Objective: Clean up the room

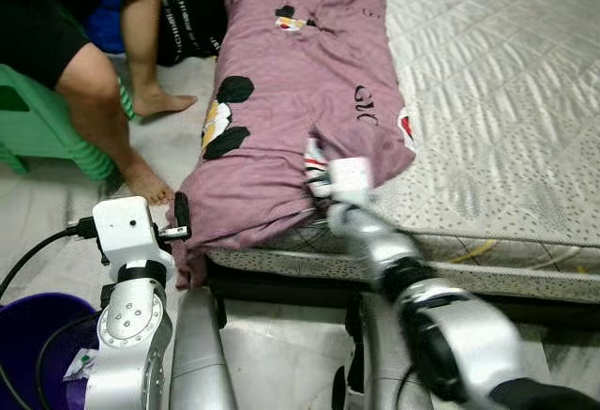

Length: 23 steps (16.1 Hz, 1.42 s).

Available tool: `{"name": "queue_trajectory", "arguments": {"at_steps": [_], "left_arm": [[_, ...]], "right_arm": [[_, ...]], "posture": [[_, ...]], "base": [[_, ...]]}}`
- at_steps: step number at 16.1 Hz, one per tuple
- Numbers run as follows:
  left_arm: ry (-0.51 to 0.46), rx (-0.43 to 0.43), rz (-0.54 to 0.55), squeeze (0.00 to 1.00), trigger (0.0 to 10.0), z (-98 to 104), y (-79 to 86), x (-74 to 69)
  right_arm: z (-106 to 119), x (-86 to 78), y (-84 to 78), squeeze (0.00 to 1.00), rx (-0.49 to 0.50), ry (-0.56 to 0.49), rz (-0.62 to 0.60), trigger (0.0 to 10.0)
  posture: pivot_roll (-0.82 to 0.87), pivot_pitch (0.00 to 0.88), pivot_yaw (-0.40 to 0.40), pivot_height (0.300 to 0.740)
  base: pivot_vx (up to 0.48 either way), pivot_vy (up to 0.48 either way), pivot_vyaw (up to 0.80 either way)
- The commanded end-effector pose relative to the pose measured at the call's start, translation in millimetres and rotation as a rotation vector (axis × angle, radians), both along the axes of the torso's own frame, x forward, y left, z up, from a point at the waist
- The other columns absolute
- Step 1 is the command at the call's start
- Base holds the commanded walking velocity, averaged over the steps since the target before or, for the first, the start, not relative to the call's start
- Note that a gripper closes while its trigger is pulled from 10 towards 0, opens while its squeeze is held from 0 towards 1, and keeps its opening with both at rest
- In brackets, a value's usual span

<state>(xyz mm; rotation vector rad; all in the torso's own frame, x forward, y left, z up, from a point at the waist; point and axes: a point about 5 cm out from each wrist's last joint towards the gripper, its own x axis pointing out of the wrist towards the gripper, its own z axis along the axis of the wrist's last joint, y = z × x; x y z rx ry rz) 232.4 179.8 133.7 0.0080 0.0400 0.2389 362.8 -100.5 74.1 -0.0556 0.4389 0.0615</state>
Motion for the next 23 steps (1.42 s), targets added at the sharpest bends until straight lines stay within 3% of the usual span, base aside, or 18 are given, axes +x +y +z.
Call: {"name": "queue_trajectory", "arguments": {"at_steps": [1,3,5,6,10,11,12,14,15,16,18,19,21,23], "left_arm": [[0.004,0.003,0.006,0.0,10.0,-0.3,-0.1,0.2],[0.008,-0.007,-0.009,0.0,10.0,-2.2,-3.0,3.6],[0.005,-0.016,-0.035,0.0,10.0,-2.2,-7.8,10.0],[0.004,-0.018,-0.04,0.0,10.0,-2.2,-8.6,11.5],[0.006,-0.026,-0.059,0.0,10.0,-5.3,-8.8,18.5],[0.0,-0.036,-0.067,0.0,10.0,-5.1,-10.9,21.8],[-0.006,-0.044,-0.074,0.0,10.0,-4.6,-13.1,25.4],[-0.015,-0.058,-0.085,0.0,10.0,-4.1,-16.1,32.0],[-0.021,-0.063,-0.09,0.0,10.0,-3.2,-16.4,34.2],[-0.025,-0.065,-0.093,0.0,10.0,-2.5,-16.2,34.7],[-0.024,-0.071,-0.102,0.0,10.0,-3.5,-14.5,35.4],[-0.022,-0.079,-0.102,0.0,10.0,-4.9,-13.2,37.7],[-0.026,-0.08,-0.102,0.0,10.0,-3.6,-13.5,40.0],[-0.026,-0.08,-0.102,0.0,10.0,-3.6,-13.5,40.0]], "right_arm": [[-9.7,-4.7,-32.0,0.0,-0.032,0.036,-0.105,10.0],[-11.5,-9.4,-62.2,0.0,-0.087,0.027,-0.153,10.0],[-16.2,-32.2,-101.6,0.0,-0.161,0.028,-0.204,10.0],[-16.2,-39.7,-108.5,0.0,-0.178,0.028,-0.21,10.0],[-13.8,-102.7,-142.9,0.0,-0.271,0.04,-0.183,10.0],[-18.7,-120.5,-151.0,0.0,-0.267,0.066,-0.176,10.0],[-19.9,-127.6,-153.1,0.0,-0.226,0.071,-0.169,10.0],[-8.9,-109.9,-141.2,0.0,-0.106,0.002,-0.115,10.0],[-1.3,-96.2,-125.5,0.0,-0.003,-0.006,-0.058,10.0],[1.6,-91.0,-116.5,0.0,0.036,0.0,-0.015,10.0],[6.5,-77.9,-93.5,0.0,0.216,0.034,0.041,10.0],[10.1,-61.7,-70.9,0.0,0.317,0.052,0.087,10.0],[13.1,-48.1,-59.7,0.0,0.288,0.031,0.103,10.0],[13.1,-48.1,-59.7,0.0,0.288,0.031,0.103,10.0]], "posture": [[0.17,0.17,-0.047,0.537],[0.14,0.168,-0.04,0.537],[0.11,0.164,-0.029,0.537],[0.09,0.162,-0.023,0.537],[0.03,0.144,-0.013,0.537],[0.01,0.135,-0.013,0.537],[0.0,0.126,-0.012,0.537],[0.0,0.113,-0.011,0.537],[0.0,0.102,-0.007,0.537],[0.0,0.1,-0.007,0.537],[0.01,0.089,-0.005,0.537],[0.02,0.082,-0.006,0.537],[0.03,0.077,-0.012,0.537],[0.03,0.077,-0.012,0.537]], "base": [[0.0,0.0,0.0],[0.0,0.0,0.0],[0.0,0.0,0.0],[0.0,0.0,0.0],[0.0,0.0,0.0],[0.0,0.0,0.0],[0.0,0.0,0.0],[0.0,0.0,0.0],[0.0,0.0,0.0],[0.0,0.0,0.0],[0.0,0.0,0.0],[0.0,0.0,0.0],[0.0,0.0,0.0],[0.0,0.0,0.0]]}}
